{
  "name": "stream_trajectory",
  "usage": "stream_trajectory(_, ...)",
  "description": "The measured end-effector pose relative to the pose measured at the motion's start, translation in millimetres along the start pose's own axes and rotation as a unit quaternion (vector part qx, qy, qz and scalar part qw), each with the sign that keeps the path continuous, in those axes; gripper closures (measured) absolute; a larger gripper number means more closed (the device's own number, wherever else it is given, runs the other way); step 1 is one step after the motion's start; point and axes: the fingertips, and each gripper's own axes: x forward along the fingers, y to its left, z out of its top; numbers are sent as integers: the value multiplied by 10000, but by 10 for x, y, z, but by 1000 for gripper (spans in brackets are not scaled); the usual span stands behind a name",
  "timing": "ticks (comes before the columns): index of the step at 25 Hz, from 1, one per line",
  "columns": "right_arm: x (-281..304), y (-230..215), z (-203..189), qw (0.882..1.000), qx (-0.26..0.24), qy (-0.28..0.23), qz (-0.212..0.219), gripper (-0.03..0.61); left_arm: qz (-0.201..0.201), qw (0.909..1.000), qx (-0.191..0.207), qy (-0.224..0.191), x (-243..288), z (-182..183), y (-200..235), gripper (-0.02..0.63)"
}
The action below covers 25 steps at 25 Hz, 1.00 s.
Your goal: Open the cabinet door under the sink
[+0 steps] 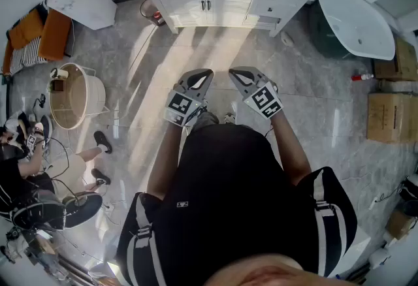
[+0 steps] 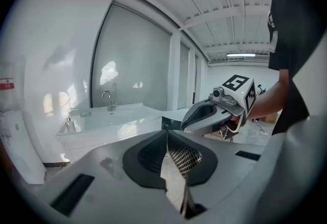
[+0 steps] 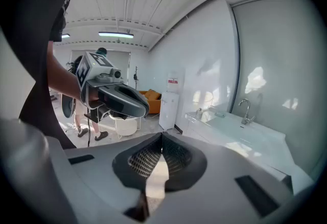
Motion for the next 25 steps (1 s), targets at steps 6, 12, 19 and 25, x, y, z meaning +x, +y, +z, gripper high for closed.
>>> stream_trajectory(6, 290, -71, 42, 9997, 180, 152, -109, 520, -191, 9997, -33, 112, 18, -98, 302, 594)
stream_trajectory(12, 512, -224, 108, 9983, 370, 260, -367, 520, -480, 9987, -45, 164, 108, -89, 585, 594)
stream_trajectory(19, 837, -401, 146, 9953, 650, 245, -682, 520, -655, 9978, 34, 102, 153, -75, 981, 594)
stream_trajectory(25, 1195, -489, 242, 9940, 674, 215, -839, 520, -725, 9973, 1, 67, 133, -144, 1361, 594)
